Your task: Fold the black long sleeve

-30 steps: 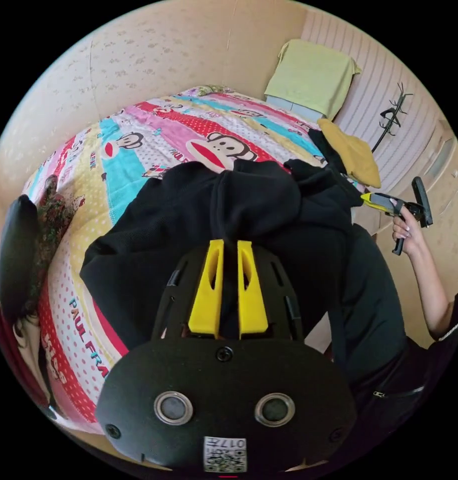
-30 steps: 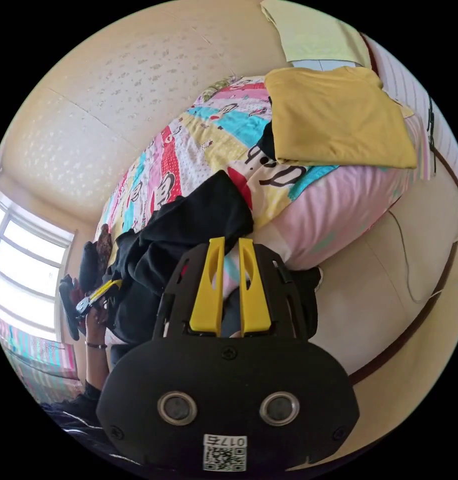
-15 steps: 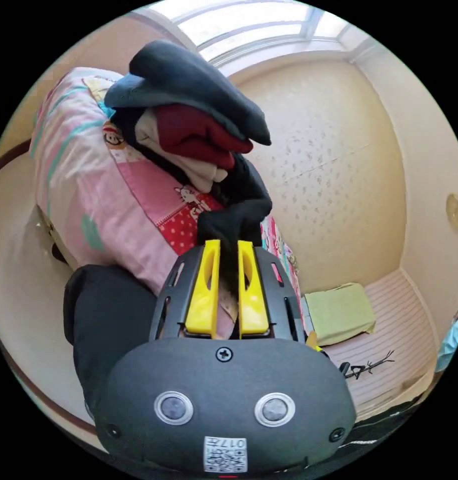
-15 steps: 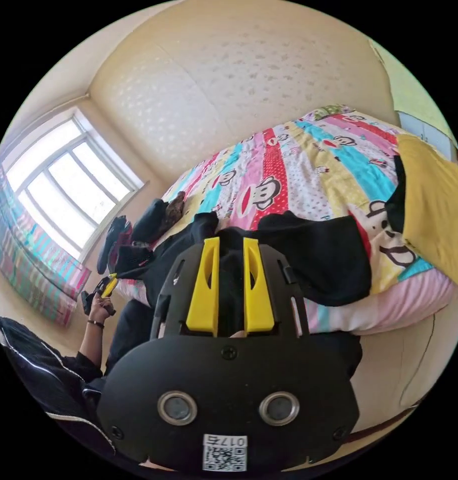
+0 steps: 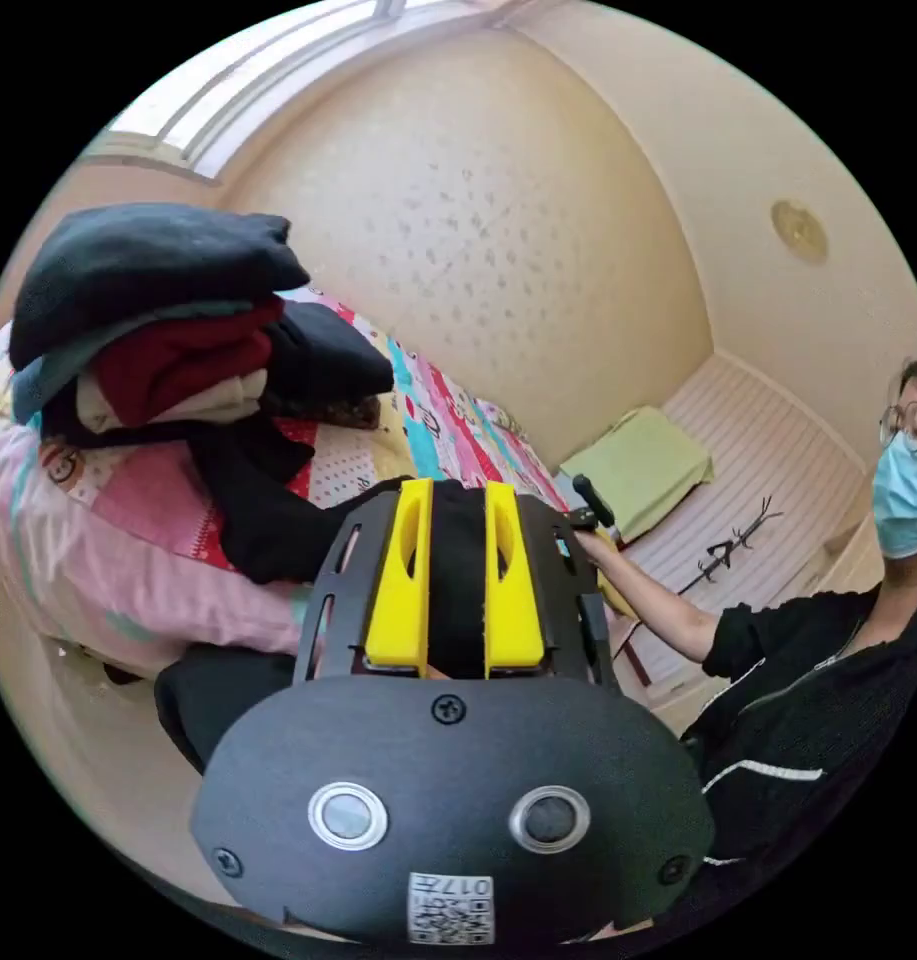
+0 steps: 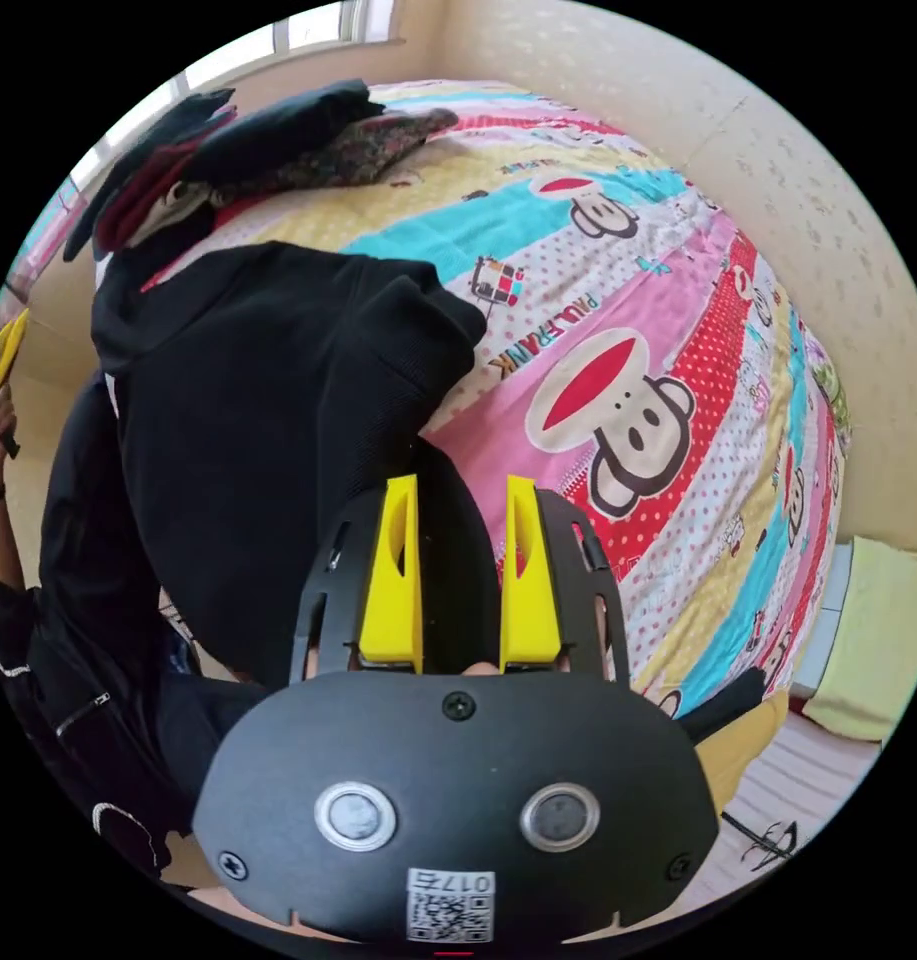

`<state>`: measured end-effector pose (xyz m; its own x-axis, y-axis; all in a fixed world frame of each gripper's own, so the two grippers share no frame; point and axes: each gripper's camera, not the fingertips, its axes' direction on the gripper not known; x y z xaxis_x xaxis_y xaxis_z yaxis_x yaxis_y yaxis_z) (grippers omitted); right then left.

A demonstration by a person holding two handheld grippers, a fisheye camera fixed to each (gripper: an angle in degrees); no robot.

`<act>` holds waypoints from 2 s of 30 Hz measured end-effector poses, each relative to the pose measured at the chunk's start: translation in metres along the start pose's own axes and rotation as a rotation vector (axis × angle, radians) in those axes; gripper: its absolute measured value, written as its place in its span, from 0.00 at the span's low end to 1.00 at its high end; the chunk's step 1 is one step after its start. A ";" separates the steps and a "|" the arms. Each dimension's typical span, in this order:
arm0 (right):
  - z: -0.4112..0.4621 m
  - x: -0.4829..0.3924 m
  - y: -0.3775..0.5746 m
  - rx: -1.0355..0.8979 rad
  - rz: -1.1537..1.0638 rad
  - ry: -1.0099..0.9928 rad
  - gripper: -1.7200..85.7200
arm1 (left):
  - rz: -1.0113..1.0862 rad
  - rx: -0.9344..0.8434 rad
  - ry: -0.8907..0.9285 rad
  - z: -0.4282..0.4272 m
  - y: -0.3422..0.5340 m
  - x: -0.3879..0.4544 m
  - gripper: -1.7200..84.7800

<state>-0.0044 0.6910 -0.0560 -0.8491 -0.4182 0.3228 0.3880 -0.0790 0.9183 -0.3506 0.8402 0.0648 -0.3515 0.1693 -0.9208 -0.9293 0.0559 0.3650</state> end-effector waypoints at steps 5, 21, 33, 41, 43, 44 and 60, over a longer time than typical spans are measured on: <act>0.026 0.008 0.000 0.104 0.126 -0.169 0.16 | 0.351 -0.315 -0.258 0.143 -0.043 0.065 0.14; 0.025 -0.024 -0.021 0.126 0.207 -0.220 0.13 | 0.397 -0.701 -0.363 0.387 -0.004 0.001 0.19; -0.034 -0.081 0.006 0.179 0.189 -0.104 0.08 | 0.677 -0.522 -0.698 0.386 0.129 0.111 0.05; -0.177 -0.105 0.153 0.578 0.412 -0.089 0.06 | 0.411 -0.165 -0.385 0.196 0.174 0.142 0.05; -0.204 -0.120 0.201 0.710 0.497 -0.075 0.06 | 0.372 -0.109 -0.400 0.167 0.200 0.146 0.04; -0.222 -0.128 0.225 0.788 0.532 -0.085 0.06 | 0.351 -0.062 -0.375 0.151 0.213 0.150 0.04; -0.576 -0.274 0.492 1.608 0.478 0.057 0.05 | 0.589 0.601 -0.189 -0.093 0.246 0.337 0.05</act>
<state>0.6259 0.2455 0.1754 -0.7444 -0.1624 0.6477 -0.1764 0.9833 0.0439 -0.7084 0.8194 -0.1682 -0.6832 0.4924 -0.5393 -0.3649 0.4095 0.8361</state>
